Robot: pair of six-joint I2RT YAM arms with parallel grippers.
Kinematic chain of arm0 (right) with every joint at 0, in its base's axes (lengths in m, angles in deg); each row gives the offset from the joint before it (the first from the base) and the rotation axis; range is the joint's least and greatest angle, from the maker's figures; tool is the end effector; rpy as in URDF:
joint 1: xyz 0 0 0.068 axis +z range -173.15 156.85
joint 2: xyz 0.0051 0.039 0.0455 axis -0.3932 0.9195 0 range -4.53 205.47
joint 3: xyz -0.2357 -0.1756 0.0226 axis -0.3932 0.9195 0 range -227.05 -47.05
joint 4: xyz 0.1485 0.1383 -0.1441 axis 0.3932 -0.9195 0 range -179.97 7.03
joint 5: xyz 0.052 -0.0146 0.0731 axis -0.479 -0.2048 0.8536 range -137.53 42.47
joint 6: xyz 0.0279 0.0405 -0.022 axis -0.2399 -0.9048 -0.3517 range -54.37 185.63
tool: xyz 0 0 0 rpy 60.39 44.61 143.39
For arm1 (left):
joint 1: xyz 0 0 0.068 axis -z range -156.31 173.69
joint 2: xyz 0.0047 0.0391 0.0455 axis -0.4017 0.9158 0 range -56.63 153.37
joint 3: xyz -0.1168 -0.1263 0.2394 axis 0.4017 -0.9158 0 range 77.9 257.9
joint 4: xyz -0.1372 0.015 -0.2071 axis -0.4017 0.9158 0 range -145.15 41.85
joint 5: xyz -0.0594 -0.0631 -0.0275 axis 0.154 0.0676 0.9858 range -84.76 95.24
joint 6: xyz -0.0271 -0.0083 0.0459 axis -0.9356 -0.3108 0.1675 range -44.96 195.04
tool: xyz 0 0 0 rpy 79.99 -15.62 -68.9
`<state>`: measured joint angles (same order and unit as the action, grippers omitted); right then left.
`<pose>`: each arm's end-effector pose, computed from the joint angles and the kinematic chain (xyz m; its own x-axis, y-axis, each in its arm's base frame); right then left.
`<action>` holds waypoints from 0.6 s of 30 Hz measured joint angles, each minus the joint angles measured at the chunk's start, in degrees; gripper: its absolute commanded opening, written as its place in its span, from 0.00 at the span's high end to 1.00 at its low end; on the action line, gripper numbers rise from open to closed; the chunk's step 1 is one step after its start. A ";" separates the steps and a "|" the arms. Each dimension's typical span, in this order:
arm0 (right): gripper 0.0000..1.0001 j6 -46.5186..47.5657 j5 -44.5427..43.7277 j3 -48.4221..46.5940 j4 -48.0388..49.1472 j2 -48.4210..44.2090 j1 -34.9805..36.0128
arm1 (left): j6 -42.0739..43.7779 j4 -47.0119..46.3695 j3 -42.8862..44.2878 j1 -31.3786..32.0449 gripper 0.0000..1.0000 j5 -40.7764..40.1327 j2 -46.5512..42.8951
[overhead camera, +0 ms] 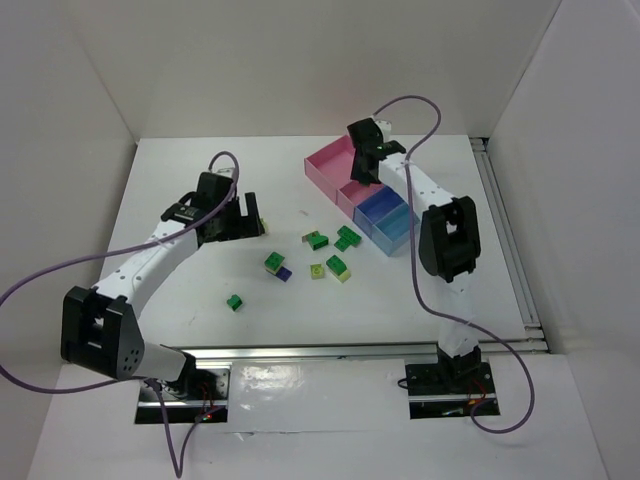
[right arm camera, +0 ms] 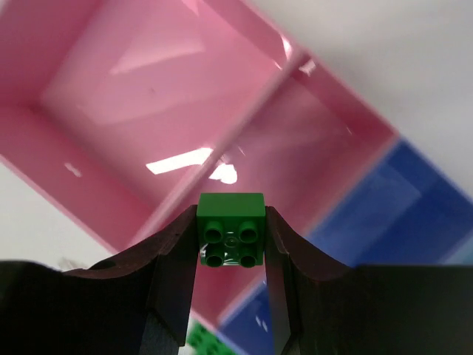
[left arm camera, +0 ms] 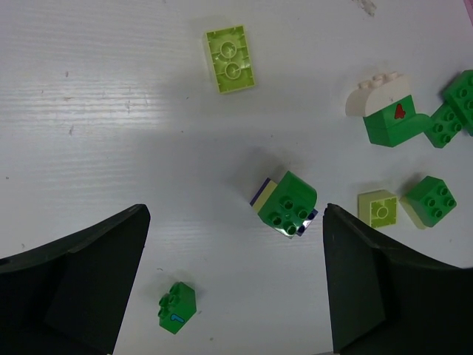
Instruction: Sort the legos into containers by color
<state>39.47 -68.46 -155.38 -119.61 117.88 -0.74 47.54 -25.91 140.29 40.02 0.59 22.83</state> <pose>0.4493 0.1715 0.2744 -0.7070 0.1537 -0.6903 0.1834 0.9825 0.0309 0.2716 -0.0765 0.3055 -0.7202 -0.2685 -0.6397 -0.1193 0.9563 -0.2671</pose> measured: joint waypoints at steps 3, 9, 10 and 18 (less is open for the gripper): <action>0.63 0.59 0.81 -7.21 0.17 5.33 -0.57 | 0.02 0.11 0.70 0.00 0.00 0.72 1.36; 0.55 1.22 4.13 -21.68 0.44 13.68 -0.55 | -0.20 0.50 0.74 0.00 0.00 1.53 1.90; 0.53 1.20 4.74 -23.45 0.50 14.71 -0.55 | -0.39 0.59 0.76 0.00 0.00 1.55 1.99; 0.16 0.72 9.25 -26.58 0.57 18.64 -0.63 | -4.76 3.76 6.54 0.00 0.04 1.40 8.85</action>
<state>40.20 -59.21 -181.96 -119.05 136.53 -1.37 42.77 -22.15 146.83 40.02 1.99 31.68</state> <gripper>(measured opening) 0.835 0.975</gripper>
